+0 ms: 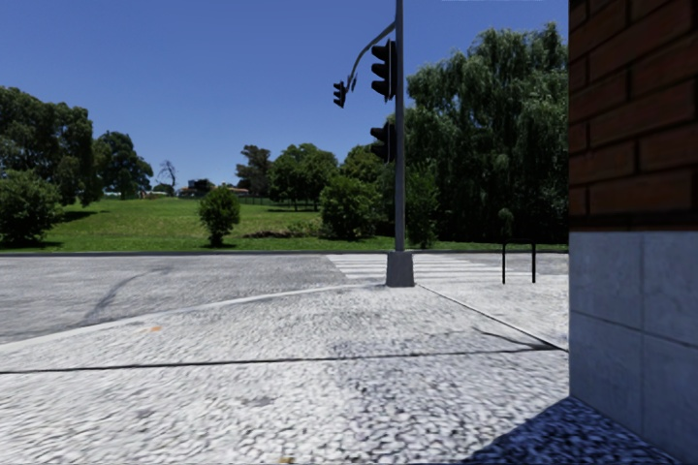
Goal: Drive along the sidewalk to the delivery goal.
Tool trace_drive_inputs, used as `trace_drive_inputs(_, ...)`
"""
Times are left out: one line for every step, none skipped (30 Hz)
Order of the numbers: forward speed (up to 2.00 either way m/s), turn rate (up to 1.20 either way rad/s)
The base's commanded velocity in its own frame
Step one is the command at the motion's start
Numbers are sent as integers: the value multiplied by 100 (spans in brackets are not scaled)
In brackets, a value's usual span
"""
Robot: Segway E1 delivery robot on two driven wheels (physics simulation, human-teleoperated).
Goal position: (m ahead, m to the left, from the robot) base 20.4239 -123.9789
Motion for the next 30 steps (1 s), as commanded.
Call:
trace_drive_inputs(200,-24)
trace_drive_inputs(189,-24)
trace_drive_inputs(189,-24)
trace_drive_inputs(167,-24)
trace_drive_inputs(151,-24)
trace_drive_inputs(147,-24)
trace_drive_inputs(147,-24)
trace_drive_inputs(146,-24)
trace_drive_inputs(146,-25)
trace_drive_inputs(146,-25)
trace_drive_inputs(146,-25)
trace_drive_inputs(146,-28)
trace_drive_inputs(146,-28)
trace_drive_inputs(146,-32)
trace_drive_inputs(146,-33)
trace_drive_inputs(146,-33)
trace_drive_inputs(146,-34)
trace_drive_inputs(146,-34)
trace_drive_inputs(145,-34)
trace_drive_inputs(145,-34)
trace_drive_inputs(145,-34)
trace_drive_inputs(145,-38)
trace_drive_inputs(145,-38)
trace_drive_inputs(144,-41)
trace_drive_inputs(142,-42)
trace_drive_inputs(142,-43)
trace_drive_inputs(142,-43)
trace_drive_inputs(142,-44)
trace_drive_inputs(141,-45)
trace_drive_inputs(141,-45)
